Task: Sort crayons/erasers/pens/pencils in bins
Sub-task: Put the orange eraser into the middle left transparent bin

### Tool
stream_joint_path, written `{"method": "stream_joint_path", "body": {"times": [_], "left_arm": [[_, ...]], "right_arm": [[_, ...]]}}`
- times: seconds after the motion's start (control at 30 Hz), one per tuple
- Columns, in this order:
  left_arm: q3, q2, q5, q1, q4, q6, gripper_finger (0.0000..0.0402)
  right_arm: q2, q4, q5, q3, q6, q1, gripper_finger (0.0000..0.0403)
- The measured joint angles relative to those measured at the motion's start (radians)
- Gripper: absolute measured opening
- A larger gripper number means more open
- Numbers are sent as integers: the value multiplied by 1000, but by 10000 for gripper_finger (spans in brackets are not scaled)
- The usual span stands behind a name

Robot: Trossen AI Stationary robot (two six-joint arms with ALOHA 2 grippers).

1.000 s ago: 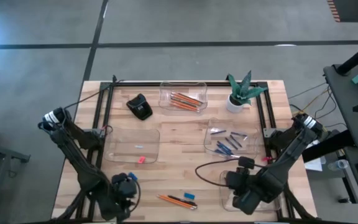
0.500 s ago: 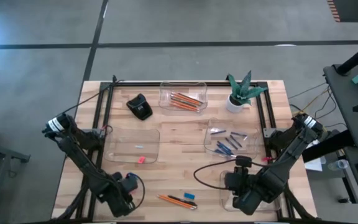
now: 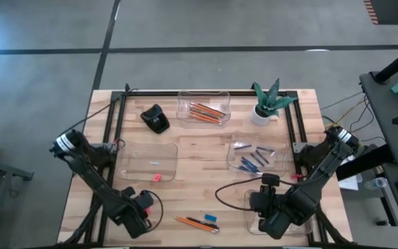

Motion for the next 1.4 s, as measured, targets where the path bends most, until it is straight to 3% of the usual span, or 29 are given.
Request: {"method": "stream_joint_path", "body": {"times": [0.5, 0.8, 0.97, 1.2, 1.4], "left_arm": [[2, 83, 27, 1, 26, 32, 112], [17, 35, 36, 2, 38, 35, 11], [37, -16, 35, 1, 57, 37, 12], [64, -148, -105, 24, 126, 151, 12], [68, -285, -275, 101, 108, 354, 12]], "right_arm": [[0, 0, 1, 0, 0, 0, 171], [0, 0, 3, 0, -3, 0, 171], [0, 0, 12, 0, -11, 0, 171], [0, 0, 28, 0, -61, -4, 171], [0, 0, 67, 0, -83, -11, 171]]}}
